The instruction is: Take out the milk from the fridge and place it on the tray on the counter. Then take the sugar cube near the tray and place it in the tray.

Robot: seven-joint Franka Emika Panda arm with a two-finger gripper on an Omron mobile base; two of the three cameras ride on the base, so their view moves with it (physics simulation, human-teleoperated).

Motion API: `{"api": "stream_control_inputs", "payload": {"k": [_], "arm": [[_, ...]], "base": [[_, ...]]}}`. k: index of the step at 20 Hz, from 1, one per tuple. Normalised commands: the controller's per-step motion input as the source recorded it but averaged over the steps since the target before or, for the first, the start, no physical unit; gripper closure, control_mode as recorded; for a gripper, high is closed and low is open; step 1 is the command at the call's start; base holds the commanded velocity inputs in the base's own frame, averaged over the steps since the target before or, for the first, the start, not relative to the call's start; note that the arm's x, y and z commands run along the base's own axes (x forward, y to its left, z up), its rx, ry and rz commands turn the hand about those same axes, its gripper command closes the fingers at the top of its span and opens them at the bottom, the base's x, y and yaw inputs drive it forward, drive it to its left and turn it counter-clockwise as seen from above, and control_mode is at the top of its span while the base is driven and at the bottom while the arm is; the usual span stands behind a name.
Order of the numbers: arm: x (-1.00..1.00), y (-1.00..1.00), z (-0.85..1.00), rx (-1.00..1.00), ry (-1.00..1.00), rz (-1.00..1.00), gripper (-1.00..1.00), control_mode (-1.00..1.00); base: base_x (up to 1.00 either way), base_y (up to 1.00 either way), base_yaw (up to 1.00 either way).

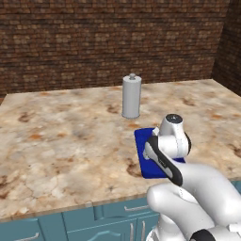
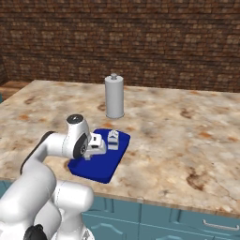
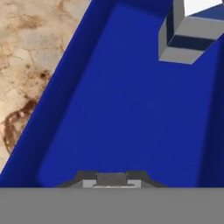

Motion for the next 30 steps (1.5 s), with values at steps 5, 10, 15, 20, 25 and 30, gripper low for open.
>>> {"api": "stream_control_inputs", "payload": {"k": [5, 10, 15, 20, 25, 30], "arm": [[0.0, -0.11, -0.22, 0.0, -0.01, -0.01, 1.0, -1.0], [-0.23, -0.34, -0.02, 0.03, -0.05, -0.04, 1.0, -1.0], [-0.1, -0.1, -0.01, 0.01, -0.04, -0.07, 1.0, -1.0], [0.0, -0.04, -0.22, 0.0, -0.05, -0.02, 1.0, -1.0], [0.0, 0.0, -0.47, 0.0, -0.03, 0.0, 1.0, -1.0], [-0.05, 0.0, -0.34, 0.0, 0.0, 0.03, 1.0, -1.0]], "base": [[0.0, 0.0, 0.0], [0.0, 0.0, 0.0], [0.0, 0.0, 0.0], [0.0, 0.0, 0.0], [0.0, 0.0, 0.0], [0.0, 0.0, 0.0]]}}
